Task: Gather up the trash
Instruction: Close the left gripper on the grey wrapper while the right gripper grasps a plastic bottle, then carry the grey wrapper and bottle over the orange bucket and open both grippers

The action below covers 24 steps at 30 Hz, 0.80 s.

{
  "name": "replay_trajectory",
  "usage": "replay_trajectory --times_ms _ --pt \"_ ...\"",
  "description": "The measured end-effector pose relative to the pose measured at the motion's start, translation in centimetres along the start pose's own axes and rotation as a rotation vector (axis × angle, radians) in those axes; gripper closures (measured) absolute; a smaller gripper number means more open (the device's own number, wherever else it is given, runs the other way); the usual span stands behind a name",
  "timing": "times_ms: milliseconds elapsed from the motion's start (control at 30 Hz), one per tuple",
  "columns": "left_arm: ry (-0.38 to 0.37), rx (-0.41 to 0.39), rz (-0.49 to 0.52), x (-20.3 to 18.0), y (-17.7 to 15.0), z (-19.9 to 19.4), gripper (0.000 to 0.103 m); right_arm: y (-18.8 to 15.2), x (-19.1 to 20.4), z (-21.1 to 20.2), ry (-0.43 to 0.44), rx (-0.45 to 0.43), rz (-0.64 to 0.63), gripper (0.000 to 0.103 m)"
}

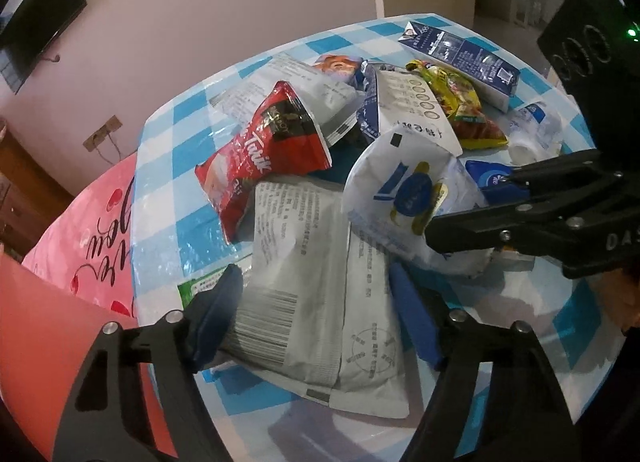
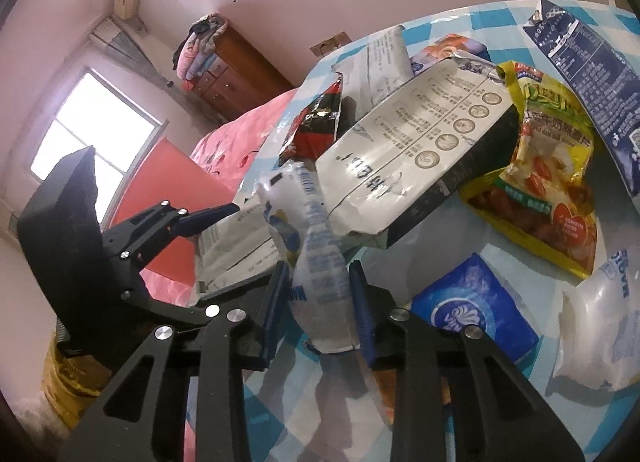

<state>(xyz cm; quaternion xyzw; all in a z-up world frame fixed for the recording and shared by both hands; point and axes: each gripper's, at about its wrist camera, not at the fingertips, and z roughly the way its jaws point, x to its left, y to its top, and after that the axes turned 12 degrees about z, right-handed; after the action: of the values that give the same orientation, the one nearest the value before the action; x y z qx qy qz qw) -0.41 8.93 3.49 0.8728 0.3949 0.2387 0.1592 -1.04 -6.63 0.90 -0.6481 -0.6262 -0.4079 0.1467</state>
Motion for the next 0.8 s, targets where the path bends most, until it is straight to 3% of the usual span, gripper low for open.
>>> replay_trajectory --times_ms 233,800 --pt "-0.010 -0.030 -0.101 0.0 -0.9 -1.0 0.034 -1.5 0.7 -1.9 0.000 -0.024 -0.002 0.071" --pt "-0.030 -0.251 -0.346 1.2 -4.4 -8.9 0.036 -2.8 2.8 -6.0 0.035 -0.090 0.052 0.071"
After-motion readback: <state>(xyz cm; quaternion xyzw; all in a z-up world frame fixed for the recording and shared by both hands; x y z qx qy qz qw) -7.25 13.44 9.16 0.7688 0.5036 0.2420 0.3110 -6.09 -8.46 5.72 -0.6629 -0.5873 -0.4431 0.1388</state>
